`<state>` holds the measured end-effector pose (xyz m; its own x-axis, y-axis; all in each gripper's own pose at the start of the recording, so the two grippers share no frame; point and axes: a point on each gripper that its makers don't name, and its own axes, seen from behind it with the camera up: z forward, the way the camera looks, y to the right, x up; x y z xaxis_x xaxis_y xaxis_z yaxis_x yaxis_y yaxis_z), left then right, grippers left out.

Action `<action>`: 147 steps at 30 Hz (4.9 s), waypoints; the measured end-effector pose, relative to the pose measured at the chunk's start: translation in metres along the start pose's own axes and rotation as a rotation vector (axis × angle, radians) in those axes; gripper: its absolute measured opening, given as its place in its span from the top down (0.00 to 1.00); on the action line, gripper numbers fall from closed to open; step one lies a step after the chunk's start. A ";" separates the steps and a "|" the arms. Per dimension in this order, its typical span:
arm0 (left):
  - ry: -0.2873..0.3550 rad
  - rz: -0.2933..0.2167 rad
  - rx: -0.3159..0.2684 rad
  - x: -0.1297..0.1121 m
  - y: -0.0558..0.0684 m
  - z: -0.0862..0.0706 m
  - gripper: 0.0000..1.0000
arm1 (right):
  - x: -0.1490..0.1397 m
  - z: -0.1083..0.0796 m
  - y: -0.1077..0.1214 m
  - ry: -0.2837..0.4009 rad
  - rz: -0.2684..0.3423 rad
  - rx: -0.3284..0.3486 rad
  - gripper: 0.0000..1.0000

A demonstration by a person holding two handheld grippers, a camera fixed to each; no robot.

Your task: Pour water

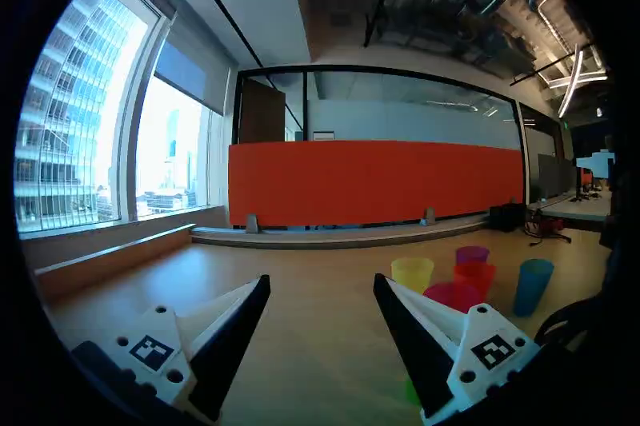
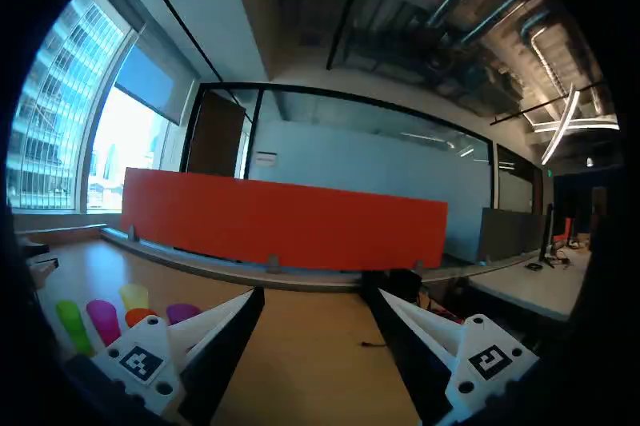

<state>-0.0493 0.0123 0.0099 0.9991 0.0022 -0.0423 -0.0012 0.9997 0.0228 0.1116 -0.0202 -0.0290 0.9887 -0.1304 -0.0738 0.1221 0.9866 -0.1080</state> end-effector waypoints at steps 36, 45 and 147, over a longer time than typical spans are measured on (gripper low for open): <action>-0.030 -0.004 -0.010 -0.005 0.000 0.001 0.04 | -0.009 -0.012 0.013 0.023 0.012 0.023 0.00; -0.030 -0.004 -0.010 -0.005 0.000 0.001 0.04 | -0.025 -0.009 0.015 0.026 0.052 0.057 0.00; -0.030 -0.004 -0.010 -0.005 0.000 0.001 0.04 | -0.117 0.013 -0.001 -0.061 0.113 0.085 0.00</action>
<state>-0.0542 0.0124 0.0111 0.9999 -0.0024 -0.0125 0.0025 0.9999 0.0125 -0.0029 -0.0047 -0.0071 0.9997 -0.0146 -0.0196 0.0143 0.9997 -0.0184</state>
